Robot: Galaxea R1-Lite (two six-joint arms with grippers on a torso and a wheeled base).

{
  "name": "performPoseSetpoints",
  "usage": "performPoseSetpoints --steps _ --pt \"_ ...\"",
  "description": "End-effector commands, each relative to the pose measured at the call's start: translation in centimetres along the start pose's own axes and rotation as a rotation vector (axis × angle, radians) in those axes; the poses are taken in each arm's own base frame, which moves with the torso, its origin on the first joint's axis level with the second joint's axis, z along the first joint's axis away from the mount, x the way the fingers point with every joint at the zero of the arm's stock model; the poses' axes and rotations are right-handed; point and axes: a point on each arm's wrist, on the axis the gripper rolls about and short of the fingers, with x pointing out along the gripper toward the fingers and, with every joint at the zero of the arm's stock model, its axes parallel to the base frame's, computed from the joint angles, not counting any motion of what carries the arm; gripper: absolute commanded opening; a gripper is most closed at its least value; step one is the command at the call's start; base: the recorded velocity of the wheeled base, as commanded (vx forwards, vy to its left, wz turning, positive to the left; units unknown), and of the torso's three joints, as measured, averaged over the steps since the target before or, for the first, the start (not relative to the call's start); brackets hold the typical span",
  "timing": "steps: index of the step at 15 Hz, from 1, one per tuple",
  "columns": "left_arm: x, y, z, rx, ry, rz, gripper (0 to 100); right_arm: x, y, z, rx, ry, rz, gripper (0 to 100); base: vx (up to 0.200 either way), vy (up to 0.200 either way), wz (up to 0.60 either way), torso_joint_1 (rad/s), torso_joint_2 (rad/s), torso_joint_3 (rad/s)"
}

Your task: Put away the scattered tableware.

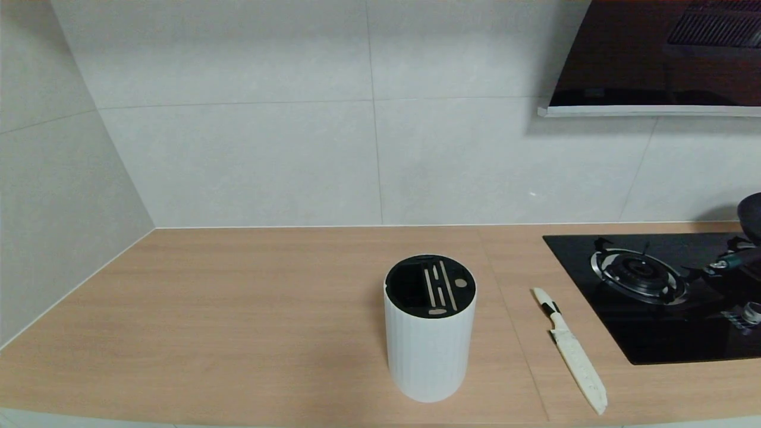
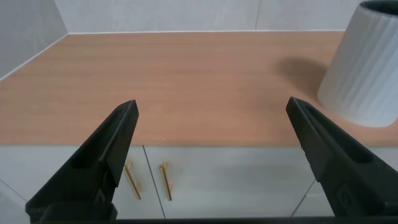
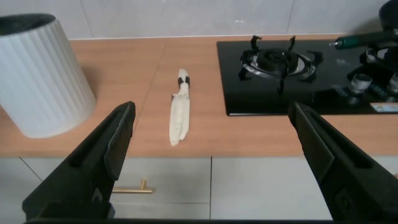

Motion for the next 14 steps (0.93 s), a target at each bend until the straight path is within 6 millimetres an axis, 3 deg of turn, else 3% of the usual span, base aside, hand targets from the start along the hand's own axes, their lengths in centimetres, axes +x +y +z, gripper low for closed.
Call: performPoseSetpoints --steps 1,10,12,14 --pt "0.0 0.0 0.0 0.0 0.001 0.0 100 0.0 0.0 0.0 0.0 0.002 0.0 100 0.0 0.0 0.0 0.041 -0.1 -0.056" --pt "0.0 0.0 0.0 0.0 0.001 0.0 100 0.0 0.0 0.0 -0.022 -0.002 0.002 100 0.0 0.0 0.0 0.003 -0.01 -0.004" --pt "0.0 0.0 0.0 0.001 -0.001 0.0 100 -0.8 0.1 4.7 0.003 -0.086 0.058 100 0.0 0.0 0.0 0.0 0.0 0.0" --pt "0.0 0.0 0.0 0.001 0.001 0.0 100 0.1 0.1 6.7 0.001 -0.025 0.07 100 0.0 0.0 0.0 0.0 0.0 0.0"
